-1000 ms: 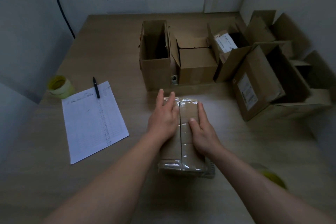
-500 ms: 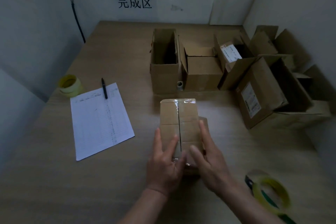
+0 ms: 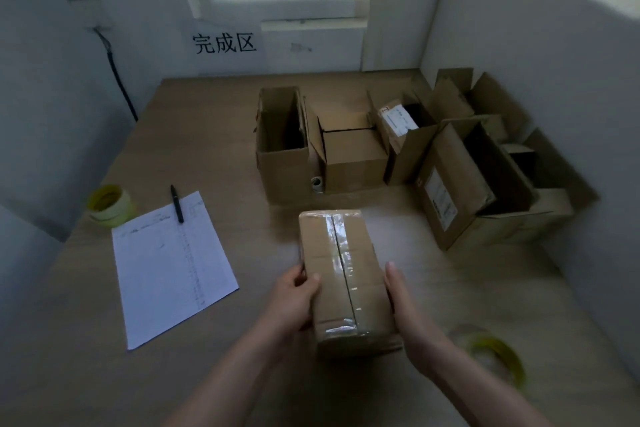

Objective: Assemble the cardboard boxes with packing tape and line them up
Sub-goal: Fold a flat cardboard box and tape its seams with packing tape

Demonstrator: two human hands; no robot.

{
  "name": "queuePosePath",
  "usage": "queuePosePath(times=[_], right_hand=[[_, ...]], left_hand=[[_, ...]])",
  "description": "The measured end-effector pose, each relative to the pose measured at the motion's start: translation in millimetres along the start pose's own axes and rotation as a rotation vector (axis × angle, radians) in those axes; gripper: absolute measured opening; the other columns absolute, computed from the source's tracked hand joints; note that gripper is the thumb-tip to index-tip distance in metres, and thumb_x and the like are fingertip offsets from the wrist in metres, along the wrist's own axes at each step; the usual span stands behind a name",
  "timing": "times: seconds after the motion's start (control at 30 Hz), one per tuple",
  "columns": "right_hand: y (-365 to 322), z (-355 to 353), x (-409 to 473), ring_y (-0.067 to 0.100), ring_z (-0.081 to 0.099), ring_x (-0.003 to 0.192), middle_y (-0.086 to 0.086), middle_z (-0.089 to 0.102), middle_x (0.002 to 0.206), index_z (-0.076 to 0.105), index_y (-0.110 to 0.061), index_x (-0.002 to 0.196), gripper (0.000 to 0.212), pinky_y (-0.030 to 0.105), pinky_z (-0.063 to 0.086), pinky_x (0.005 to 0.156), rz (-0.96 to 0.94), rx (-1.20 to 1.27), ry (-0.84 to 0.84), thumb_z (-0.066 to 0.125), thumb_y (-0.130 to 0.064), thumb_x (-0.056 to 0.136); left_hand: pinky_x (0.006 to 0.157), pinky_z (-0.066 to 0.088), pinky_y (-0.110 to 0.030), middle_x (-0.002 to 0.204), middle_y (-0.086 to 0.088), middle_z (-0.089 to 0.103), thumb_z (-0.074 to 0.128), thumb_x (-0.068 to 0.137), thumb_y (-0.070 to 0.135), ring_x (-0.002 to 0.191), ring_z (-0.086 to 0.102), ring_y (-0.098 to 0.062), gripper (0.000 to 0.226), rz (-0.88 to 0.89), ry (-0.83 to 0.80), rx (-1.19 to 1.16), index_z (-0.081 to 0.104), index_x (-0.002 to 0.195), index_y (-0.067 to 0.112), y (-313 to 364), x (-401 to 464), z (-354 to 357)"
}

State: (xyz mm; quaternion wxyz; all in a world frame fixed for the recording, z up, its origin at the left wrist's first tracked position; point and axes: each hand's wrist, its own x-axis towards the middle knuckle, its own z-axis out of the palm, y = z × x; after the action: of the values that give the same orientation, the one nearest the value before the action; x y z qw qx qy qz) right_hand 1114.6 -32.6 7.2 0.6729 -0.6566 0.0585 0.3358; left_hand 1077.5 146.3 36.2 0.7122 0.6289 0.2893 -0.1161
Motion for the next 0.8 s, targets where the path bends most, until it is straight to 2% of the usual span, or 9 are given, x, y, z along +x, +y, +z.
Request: queuePosePath(times=[0.1,0.17,0.23,0.33,0.43,0.53,0.6,0.7,0.8], right_hand=[[-28.8,-9.8,1.4,0.024,0.063,0.107,0.007,0.07,0.111,0.064,-0.01,0.11,0.073,0.047,0.046,0.093,-0.181,0.189,0.059,0.024,-0.069,0.093],[-41.2,-14.1,2.0,0.033,0.057,0.099,0.018,0.064,0.099,0.06,-0.004,0.088,0.073,0.05,0.037,0.093,-0.269,0.39,0.052,0.039,-0.075,0.087],[-47.8,-19.1,3.7,0.037,0.057,0.097,0.023,0.063,0.1,0.063,-0.006,0.089,0.071,0.048,0.038,0.092,-0.268,0.445,0.068,0.047,-0.075,0.082],[-46.5,-23.3,1.0,0.03,0.067,0.1,0.015,0.069,0.111,0.065,-0.012,0.12,0.066,0.043,0.051,0.086,-0.203,0.326,0.03,0.026,-0.06,0.097],[-42.4,-22.6,0.1,0.025,0.067,0.107,0.005,0.07,0.116,0.066,-0.029,0.123,0.05,0.046,0.052,0.092,-0.159,0.161,0.036,0.037,-0.06,0.097],[-43.2,-22.1,5.9,0.019,0.067,0.1,0.002,0.071,0.109,0.063,-0.024,0.115,0.037,0.037,0.054,0.083,-0.115,-0.04,0.171,0.07,-0.042,0.084],[-48.8,-23.5,10.6,0.02,0.066,0.089,0.003,0.071,0.093,0.066,-0.02,0.097,0.008,0.031,0.049,0.068,-0.121,-0.149,0.286,0.065,-0.018,0.09],[-60.9,-33.6,22.6,0.03,0.062,0.076,0.013,0.066,0.077,0.067,-0.008,0.081,0.012,0.044,0.049,0.064,-0.145,-0.479,0.461,0.06,-0.014,0.09],[-79.8,-47.1,33.5,0.023,0.062,0.072,0.007,0.065,0.074,0.067,-0.011,0.077,0.017,0.038,0.049,0.06,-0.182,-0.644,0.496,0.06,-0.017,0.091]], left_hand=[[0.077,0.058,-0.037,0.114,-0.005,0.068,0.052,0.092,-0.005,0.103,0.066,-0.02,0.037,0.237,-0.028,-0.12,0.063,0.118,0.018,23.2,-5.9,-10.6],[0.089,0.053,-0.051,0.116,-0.008,0.068,0.055,0.08,0.001,0.114,0.061,-0.028,0.025,0.315,-0.039,-0.215,0.069,0.097,0.013,33.4,-2.0,-19.4],[0.1,0.039,-0.06,0.115,-0.008,0.07,0.056,0.079,0.02,0.118,0.058,-0.029,0.013,0.234,-0.04,-0.259,0.066,0.084,0.013,33.2,7.0,-24.1],[0.102,0.036,-0.053,0.117,0.003,0.069,0.045,0.088,0.061,0.117,0.057,-0.021,0.05,0.066,-0.051,-0.064,0.061,0.108,0.018,22.1,16.5,-18.0],[0.097,0.042,-0.053,0.122,0.016,0.06,0.048,0.075,0.079,0.112,0.056,-0.012,0.064,0.002,-0.134,0.055,0.057,0.122,0.036,12.2,19.5,-2.4],[0.096,0.051,-0.05,0.13,0.009,0.058,0.075,0.054,0.078,0.115,0.058,-0.015,0.094,0.026,-0.103,0.274,0.046,0.133,0.035,6.3,28.1,16.2],[0.102,0.047,-0.041,0.136,0.008,0.047,0.081,0.051,0.069,0.121,0.051,-0.016,0.111,0.083,0.014,0.582,0.03,0.142,0.032,6.1,31.3,30.5],[0.099,0.044,-0.037,0.136,0.0,0.029,0.082,0.057,0.061,0.125,0.044,-0.023,0.121,0.101,0.154,0.935,0.005,0.146,0.035,13.5,32.6,51.9],[0.092,0.044,-0.034,0.136,-0.004,0.031,0.077,0.068,0.047,0.12,0.047,-0.027,0.111,0.077,0.141,1.0,0.003,0.149,0.033,23.5,45.7,69.4]])
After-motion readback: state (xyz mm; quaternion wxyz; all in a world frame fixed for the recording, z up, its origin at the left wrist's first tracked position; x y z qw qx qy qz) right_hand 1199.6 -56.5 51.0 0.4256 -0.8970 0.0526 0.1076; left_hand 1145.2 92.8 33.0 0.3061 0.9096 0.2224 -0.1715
